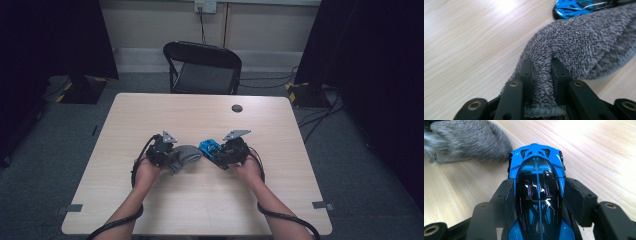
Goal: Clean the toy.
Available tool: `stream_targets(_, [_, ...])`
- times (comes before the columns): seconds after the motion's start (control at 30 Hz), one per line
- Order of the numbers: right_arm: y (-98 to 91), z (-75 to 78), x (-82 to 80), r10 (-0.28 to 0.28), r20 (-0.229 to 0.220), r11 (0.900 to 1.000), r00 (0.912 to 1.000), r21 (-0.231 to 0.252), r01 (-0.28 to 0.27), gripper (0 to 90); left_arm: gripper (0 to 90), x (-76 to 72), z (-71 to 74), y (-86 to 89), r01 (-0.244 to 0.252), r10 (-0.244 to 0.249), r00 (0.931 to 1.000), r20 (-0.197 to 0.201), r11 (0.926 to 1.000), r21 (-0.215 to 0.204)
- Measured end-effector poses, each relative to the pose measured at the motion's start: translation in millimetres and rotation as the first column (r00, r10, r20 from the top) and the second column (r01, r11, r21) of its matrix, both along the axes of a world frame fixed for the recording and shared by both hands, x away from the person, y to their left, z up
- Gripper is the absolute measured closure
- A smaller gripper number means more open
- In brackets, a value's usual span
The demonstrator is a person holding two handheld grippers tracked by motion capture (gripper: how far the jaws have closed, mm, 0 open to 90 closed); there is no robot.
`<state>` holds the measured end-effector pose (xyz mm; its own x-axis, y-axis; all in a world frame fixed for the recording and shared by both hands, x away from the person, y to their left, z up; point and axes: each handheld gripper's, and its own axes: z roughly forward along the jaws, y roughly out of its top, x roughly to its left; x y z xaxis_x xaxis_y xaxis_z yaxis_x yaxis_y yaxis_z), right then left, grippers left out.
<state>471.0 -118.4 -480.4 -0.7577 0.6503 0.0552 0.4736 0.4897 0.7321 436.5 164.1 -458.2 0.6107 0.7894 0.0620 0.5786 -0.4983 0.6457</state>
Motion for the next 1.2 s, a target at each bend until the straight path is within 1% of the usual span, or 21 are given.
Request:
stream_targets(0.03, [-0.1, -0.3, -0.3, -0.002, 0.002, 1.0000, 1.0000, 0.002, 0.002, 42.5, 73.8, -0.9, 0.6, 4.5, -0.015, 0.015, 0.9999, 0.001, 0.9999, 0.003])
stream_targets(0.1, [-0.2, -0.3, -0.3, -0.001, 0.002, 1.0000, 1.0000, 0.003, 0.001, 42.5, 73.8, -2.5, 1.2, 8.5, -0.014, 0.014, 0.9999, -0.003, 0.9999, -0.007])
stream_targets(0.17, [-0.1, -0.2, -0.2, -0.001, 0.001, 1.0000, 1.0000, 0.002, 0.001, 42.5, 73.8, -3.9, 1.9, 9.5, -0.012, 0.012, 0.9999, -0.003, 0.9999, -0.005])
stream_targets(0.2, [0.0, -0.1, -0.1, 0.000, 0.001, 1.0000, 1.0000, 0.001, 0.000, 42.5, 73.8, -6.8, 3.2, 9.9, -0.004, 0.003, 1.0000, -0.005, 0.9999, -0.010])
stream_targets(0.27, [0.0, 0.1, 0.1, 0.000, -0.001, 1.0000, 1.0000, -0.001, 0.000, 42.5, 73.8, -8.1, 3.9, 10.0, 0.001, -0.001, 1.0000, 0.003, 0.9999, -0.010])
stream_targets(0.4, [0.2, 0.2, -0.2, -0.002, -0.001, 1.0000, 1.0000, -0.001, 0.002, 42.5, 73.9, -16.5, 8.5, 9.0, 0.029, -0.029, 0.9995, 0.010, 0.9994, -0.019])
stream_targets(0.43, [0.3, 0.1, -0.2, -0.002, -0.001, 1.0000, 1.0000, -0.001, 0.002, 42.4, 73.8, -18.2, 9.5, 8.5, 0.036, -0.035, 0.9993, 0.013, 0.9992, -0.015])
stream_targets(0.53, [0.6, 0.5, 0.5, 0.000, -0.004, 1.0000, 1.0000, -0.004, 0.000, 42.4, 73.9, -25.5, 12.6, 5.1, 0.063, -0.062, 0.9977, 0.027, 0.9977, -0.025])
stream_targets(0.6, [0.9, 0.8, 0.8, -0.001, -0.007, 1.0000, 1.0000, -0.005, 0.001, 42.4, 73.8, -30.7, 14.5, 1.8, 0.085, -0.084, 0.9960, 0.029, 0.9960, -0.029])
stream_targets(0.7, [0.9, 0.8, 0.9, 0.000, -0.005, 1.0000, 1.0000, -0.006, 0.000, 42.4, 73.9, -38.2, 16.0, -4.1, 0.119, -0.118, 0.9924, 0.035, 0.9922, -0.036])
stream_targets(0.83, [0.4, 0.3, 0.5, -0.001, -0.003, 1.0000, 1.0000, -0.001, 0.001, 42.4, 73.8, -49.2, 16.6, -13.6, 0.172, -0.171, 0.9846, 0.034, 0.9846, -0.028])
stream_targets(0.87, [0.4, 0.3, 0.5, -0.001, -0.003, 1.0000, 1.0000, -0.001, 0.001, 42.4, 73.8, -49.2, 16.6, -13.6, 0.172, -0.171, 0.9846, 0.034, 0.9846, -0.028])
stream_targets(0.9, [0.2, 0.2, 0.4, -0.002, -0.004, 1.0000, 1.0000, 0.001, 0.002, 42.4, 73.8, -53.6, 15.6, -18.0, 0.194, -0.193, 0.9808, 0.029, 0.9808, -0.024])
stream_targets(1.07, [0.0, 0.4, 0.3, -0.001, -0.004, 1.0000, 1.0000, -0.002, 0.001, 42.4, 73.8, -64.0, 13.8, -28.2, 0.245, -0.244, 0.9695, 0.018, 0.9693, -0.023])
stream_targets(1.1, [0.0, 0.5, 0.4, -0.001, -0.004, 1.0000, 1.0000, -0.002, 0.001, 42.4, 73.8, -65.3, 14.3, -29.7, 0.252, -0.252, 0.9676, 0.013, 0.9673, -0.025])
stream_targets(1.2, [0.1, 0.5, 0.4, -0.002, -0.004, 1.0000, 1.0000, -0.002, 0.002, 42.4, 73.8, -69.0, 15.7, -34.0, 0.269, -0.269, 0.9630, 0.017, 0.9619, -0.047])
